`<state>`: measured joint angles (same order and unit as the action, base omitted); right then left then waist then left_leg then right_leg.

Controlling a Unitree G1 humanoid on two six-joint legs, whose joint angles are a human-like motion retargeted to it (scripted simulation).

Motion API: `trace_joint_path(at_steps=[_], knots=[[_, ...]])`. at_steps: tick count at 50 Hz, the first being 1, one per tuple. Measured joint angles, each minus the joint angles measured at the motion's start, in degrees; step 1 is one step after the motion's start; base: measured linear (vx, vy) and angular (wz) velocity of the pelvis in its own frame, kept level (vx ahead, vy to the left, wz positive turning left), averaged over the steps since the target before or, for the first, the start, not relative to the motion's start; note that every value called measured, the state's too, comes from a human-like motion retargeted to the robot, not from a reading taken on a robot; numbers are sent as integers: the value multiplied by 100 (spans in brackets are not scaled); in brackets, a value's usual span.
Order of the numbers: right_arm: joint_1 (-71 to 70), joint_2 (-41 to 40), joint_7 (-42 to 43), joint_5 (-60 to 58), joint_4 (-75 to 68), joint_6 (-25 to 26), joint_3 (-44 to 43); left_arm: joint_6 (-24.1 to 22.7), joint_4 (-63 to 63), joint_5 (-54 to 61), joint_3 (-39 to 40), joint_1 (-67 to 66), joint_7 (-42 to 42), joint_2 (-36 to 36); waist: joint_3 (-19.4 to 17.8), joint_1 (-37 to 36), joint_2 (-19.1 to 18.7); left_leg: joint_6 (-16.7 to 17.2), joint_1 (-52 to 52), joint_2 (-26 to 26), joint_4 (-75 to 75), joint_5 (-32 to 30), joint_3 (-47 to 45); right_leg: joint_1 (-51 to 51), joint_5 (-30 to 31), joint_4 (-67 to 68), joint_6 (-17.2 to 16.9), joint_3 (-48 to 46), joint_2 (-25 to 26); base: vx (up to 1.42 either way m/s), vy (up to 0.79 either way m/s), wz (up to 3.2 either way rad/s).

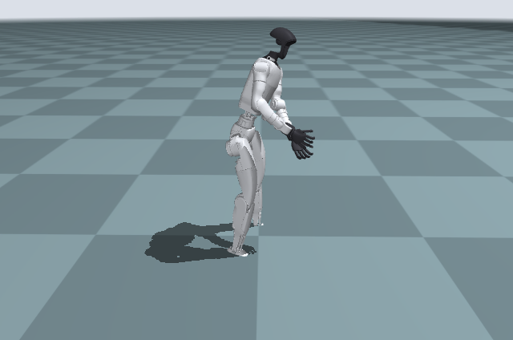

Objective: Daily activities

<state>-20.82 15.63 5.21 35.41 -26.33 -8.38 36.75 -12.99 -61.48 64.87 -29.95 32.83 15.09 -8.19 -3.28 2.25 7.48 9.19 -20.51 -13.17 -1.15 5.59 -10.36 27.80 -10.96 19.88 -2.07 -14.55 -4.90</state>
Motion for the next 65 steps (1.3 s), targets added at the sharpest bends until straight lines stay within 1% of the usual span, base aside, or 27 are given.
trace_joint_path(at_steps=[5, 12, 15, 20, 23, 26, 30, 35, 37, 40, 45, 48, 55, 60, 65], knots=[[55, 153, -318, -112, 39, 54, -105, 65, 115, -310, -245, -76, -259, -28, -10, -50, -131, 51, 2, 69, -71, -11, 59, 16, -97, 196, 60, -111, -106, 4, 3, 32], [-49, 620, -601, -73, 455, -29, -582, -132, 903, -682, -395, -269, -319, 356, -56, -159, -374, 128, -92, 232, -88, 4, 216, 55, -246, 499, 138, -321, -337, 7, 3, 44], [86, 842, -710, 135, 872, -110, -880, -229, 1523, -525, -412, -534, -330, 500, -137, -246, -502, 184, -180, 332, -97, -19, 331, 79, -311, 615, 165, -444, -464, 9, 3, 62], [485, 1049, -840, 771, 1512, -271, -1438, -357, 2764, 113, -407, -1158, -340, 784, -282, -549, -769, 294, -363, 542, -116, -135, 642, 78, -432, 804, 218, -748, -718, 10, 0, 83], [602, 997, -909, 1320, 1473, -311, -1687, -357, 3332, 372, -531, -1477, -349, 963, -364, -842, -990, 387, -463, 686, -130, -247, 888, 41, -514, 953, 282, -1002, -900, 8, -3, 103], [447, 854, -991, 1917, 921, -297, -1802, -294, 3654, 422, -819, -1656, -385, 1114, -421, -1172, -1247, 493, -541, 825, -147, -367, 1131, -7, -583, 1147, 371, -1265, -1082, 6, -4, 107], [-174, 622, -1119, 2656, -461, -245, -1827, -176, 3734, 266, -1346, -1628, -470, 1242, -444, -1563, -1566, 581, -616, 1006, -169, -498, 1361, -50, -645, 1441, 487, -1537, -1304, 4, -2, 96], [-1120, 411, -1380, 3178, -2329, -41, -1790, -45, 3361, 166, -1830, -1287, -672, 1233, -452, -1837, -1729, 581, -692, 1196, -189, -594, 1461, -44, -678, 1720, 561, -1690, -1493, 3, 0, 66], [-1393, 364, -1533, 3254, -2858, 61, -1768, 1, 3059, 179, -1897, -1085, -775, 1205, -457, -1867, -1691, 581, -717, 1234, -194, -612, 1461, -42, -685, 1771, 575, -1720, -1517, 3, -2, 41], [-1656, 298, -1783, 3263, -3415, 206, -1704, 56, 2434, 191, -1873, -717, -909, 1149, -458, -1845, -1539, 581, -743, 1242, -199, -615, 1436, -52, -692, 1790, 596, -1746, -1495, 2, -2, 19], [-1791, 263, -2073, 3003, -3808, 359, -1512, 42, 1130, 184, -1533, -62, -937, 992, -449, -1633, -1087, 581, -744, 1113, -195, -565, 1335, -105, -685, 1687, 666, -1725, -1294, 0, -5, -2], [-1757, 220, -2056, 2700, -3811, 348, -1378, 10, 414, 183, -1214, 271, -805, 863, -435, -1450, -812, 581, -719, 980, -187, -516, 1267, -151, -673, 1595, 730, -1684, -1119, -1, -8, -15], [-1560, 26, -1426, 1790, -3418, 55, -1168, -106, -590, 252, -445, 733, -339, 618, -397, -1042, -359, 581, -633, 653, -164, -417, 1170, -272, -606, 1396, 870, -1573, -713, -2, -7, -17], [-1403, -148, -768, 1040, -2926, -205, -1061, -206, -838, 223, -17, 855, 3, 584, -373, -851, -143, 581, -571, 478, -151, -394, 1138, -358, -538, 1279, 955, -1520, -491, -1, -1, -3], [-1300, -290, -243, 190, -2372, -326, -897, -255, -924, 225, 317, 927, 251, 624, -359, -735, 67, 581, -517, 370, -142, -395, 1119, -424, -485, 1229, 1027, -1481, -351, 0, 0, 0]])
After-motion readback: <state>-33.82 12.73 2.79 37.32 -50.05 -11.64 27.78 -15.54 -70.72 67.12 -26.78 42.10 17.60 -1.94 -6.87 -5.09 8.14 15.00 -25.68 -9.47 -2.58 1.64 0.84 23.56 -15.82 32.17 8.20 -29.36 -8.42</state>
